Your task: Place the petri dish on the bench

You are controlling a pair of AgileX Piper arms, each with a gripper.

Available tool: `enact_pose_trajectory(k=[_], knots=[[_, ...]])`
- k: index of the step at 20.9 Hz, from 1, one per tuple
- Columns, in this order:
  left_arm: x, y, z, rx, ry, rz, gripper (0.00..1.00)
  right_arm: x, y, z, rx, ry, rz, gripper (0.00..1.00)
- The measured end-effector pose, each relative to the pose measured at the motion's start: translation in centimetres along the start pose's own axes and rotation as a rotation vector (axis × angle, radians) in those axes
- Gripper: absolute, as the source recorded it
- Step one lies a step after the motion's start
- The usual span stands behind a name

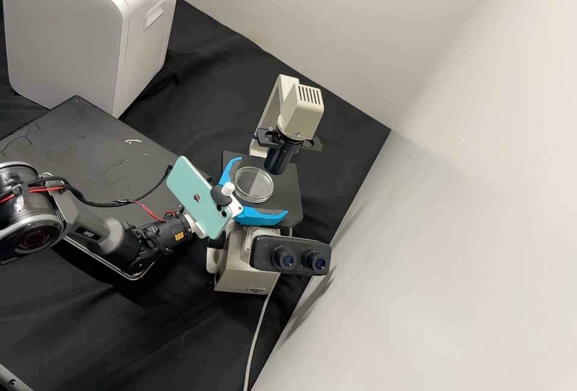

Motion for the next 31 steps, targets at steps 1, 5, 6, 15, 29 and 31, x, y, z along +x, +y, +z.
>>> enact_pose_trajectory(k=[1, 5, 6, 15, 29, 31], knots=[[0.0, 0.0, 0.0, 0.0, 0.0, 0.0, 1.0, 0.0, 0.0, 0.01, 0.0, -0.001, -0.001, 1.0], [0.0, 0.0, 0.0, 0.0, 0.0, 0.0, 1.0, 0.01, -0.06, 0.08, 0.0, -0.003, -0.002, 0.0], [0.0, 0.0, 0.0, 0.0, 0.0, 0.0, 1.0, 0.02, -0.08, 0.1, 0.0, -0.004, -0.003, 0.0], [0.01, 0.01, -0.09, 0.001, 0.005, 0.001, 1.0, 0.08, -0.37, 0.19, 0.015, -0.014, 0.006, 0.0], [0.06, -0.14, -0.08, 0.004, 0.005, -0.008, 1.0, 0.4, -0.78, -0.01, 0.023, -0.008, 0.008, 0.0], [0.09, -0.2, -0.1, 0.005, 0.007, -0.011, 1.0, 0.4, -0.78, -0.01, 0.025, -0.008, 0.008, 0.0]])
